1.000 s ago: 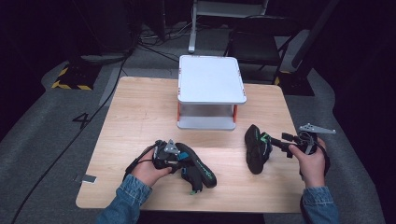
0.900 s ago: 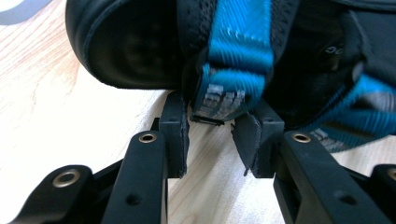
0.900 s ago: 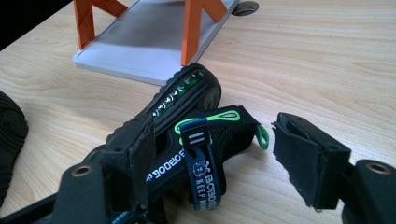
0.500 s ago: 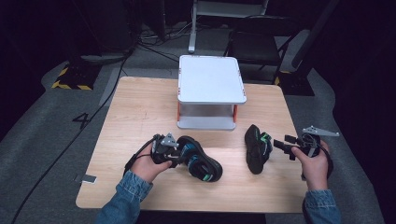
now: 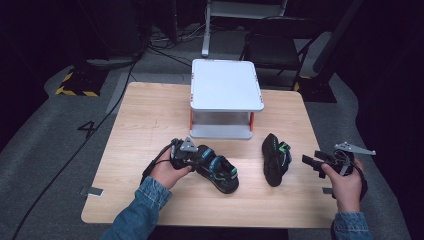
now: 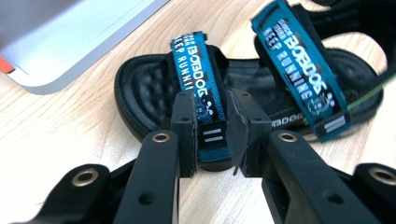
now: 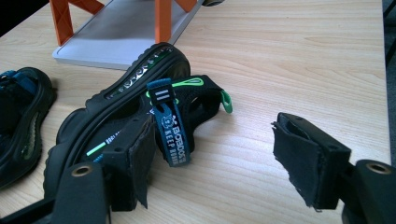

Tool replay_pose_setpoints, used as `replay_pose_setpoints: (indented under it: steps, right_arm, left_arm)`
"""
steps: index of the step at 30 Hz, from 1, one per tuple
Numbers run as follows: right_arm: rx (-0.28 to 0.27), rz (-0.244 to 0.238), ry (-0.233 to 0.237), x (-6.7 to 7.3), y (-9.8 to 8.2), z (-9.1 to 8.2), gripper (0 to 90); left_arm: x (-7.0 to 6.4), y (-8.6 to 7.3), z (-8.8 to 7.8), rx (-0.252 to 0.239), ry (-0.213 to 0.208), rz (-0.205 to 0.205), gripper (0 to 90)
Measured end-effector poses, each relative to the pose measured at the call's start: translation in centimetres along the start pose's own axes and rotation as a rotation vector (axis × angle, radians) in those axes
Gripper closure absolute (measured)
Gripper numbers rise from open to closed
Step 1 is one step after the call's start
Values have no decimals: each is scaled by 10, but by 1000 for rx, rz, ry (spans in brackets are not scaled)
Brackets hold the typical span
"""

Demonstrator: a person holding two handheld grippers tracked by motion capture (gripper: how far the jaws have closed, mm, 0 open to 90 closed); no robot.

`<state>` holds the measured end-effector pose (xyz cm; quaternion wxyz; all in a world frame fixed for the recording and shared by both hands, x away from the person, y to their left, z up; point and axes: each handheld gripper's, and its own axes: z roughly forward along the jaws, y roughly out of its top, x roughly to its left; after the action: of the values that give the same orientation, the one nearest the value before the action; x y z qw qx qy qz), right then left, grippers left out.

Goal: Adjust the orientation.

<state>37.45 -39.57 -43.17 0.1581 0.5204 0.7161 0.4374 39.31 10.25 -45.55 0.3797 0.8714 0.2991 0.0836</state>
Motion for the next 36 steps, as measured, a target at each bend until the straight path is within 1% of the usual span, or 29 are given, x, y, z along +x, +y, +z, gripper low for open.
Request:
replay_pose_setpoints:
  steps: [2, 3, 4, 5, 6, 7, 8, 9, 10, 11, 12, 13, 14, 15, 16, 17, 18, 19, 20, 21, 23, 26, 28, 29, 30, 31, 32, 33, 36]
  right_arm:
    - [-3, 4, -3, -1, -1, -2, 302]
    - [-8, 3, -5, -1, -1, -2, 302]
    - [-7, 3, -5, -2, -1, -3, 302]
    - [-8, 2, -4, -2, -1, -3, 302]
    - [-8, 2, -4, -2, -1, -3, 302]
    - [-9, 3, -4, -2, -1, -3, 302]
    - [-9, 4, -3, -2, -1, -2, 302]
    - [-7, 4, -4, -1, -1, -2, 302]
    - [-7, 4, -4, -1, -1, -2, 302]
    - [-8, -1, -1, -1, 0, -1, 302]
    - [-2, 5, 0, 0, 0, 0, 302]
    - [0, 1, 3, 1, 0, 1, 301]
    - [0, 1, 3, 1, 0, 1, 301]
    - [1, -7, 6, 2, 0, 2, 301]
    - [3, -9, 9, 3, 0, 3, 301]
    - [6, -9, 10, 4, 0, 3, 301]
    - [5, -8, 10, 4, 0, 3, 301]
    - [5, -8, 10, 4, 0, 3, 301]
    - [6, -10, 8, 4, 0, 3, 301]
    - [5, -10, 8, 3, -1, 3, 301]
    - [5, -7, 5, 2, -1, 2, 301]
    - [4, -8, 2, 2, -2, 2, 301]
    - [7, -8, 4, 2, -1, 3, 301]
    - [5, -10, 5, 2, -1, 2, 301]
    - [5, -10, 5, 2, -1, 2, 301]
    - [4, -8, 5, 2, 0, 3, 301]
    - [4, -8, 5, 2, 0, 3, 301]
    - [2, -9, 6, 3, 1, 4, 301]
    - [12, -13, 15, 5, 2, 8, 301]
  left_arm:
    - [0, 1, -1, -12, -3, -10, 724]
    - [0, 3, -4, -38, -6, -27, 672]
    - [-1, 4, -5, -54, -3, -34, 645]
    - [-3, 5, -7, -66, -8, -36, 626]
    - [-3, 5, -7, -66, -8, -36, 599]
    - [-6, 8, -10, -79, -9, -40, 599]
    - [-9, 10, -12, -95, -14, -40, 579]
    - [-19, 17, -16, -124, -47, -42, 563]
    - [-19, 17, -16, -124, -47, -42, 554]
    - [-27, 21, -16, -136, -75, -44, 554]
    - [-30, 23, -16, -136, -87, -40, 550]
    - [-39, 26, -11, -125, -101, -30, 527]
    - [-39, 26, -11, -125, -101, -30, 499]
    - [-45, 27, -2, -101, -75, -30, 470]
    - [-45, 27, -2, -101, -75, -30, 454]
    - [-45, 26, 8, -77, -33, -26, 450]
    - [-45, 26, 8, -77, -33, -26, 451]
    - [-44, 25, 12, -66, -24, -33, 451]
    - [-44, 23, 17, -46, -15, -31, 509]
    - [-44, 23, 17, -46, -15, -31, 550]
    - [-44, 24, 18, -40, -10, -32, 578]
    - [-43, 25, 14, -38, -5, -25, 662]
    - [-39, 26, 9, -31, -28, 7, 678]
    - [-33, 24, 4, -18, -52, 18, 679]
    - [-33, 24, 4, -18, -52, 18, 680]
    - [-26, 21, -1, -24, -50, 22, 680]
    - [-26, 21, -1, -24, -50, 22, 680]
    - [-22, 19, -3, -29, -52, 35, 680]
    - [-11, 14, -9, -24, -79, 99, 680]
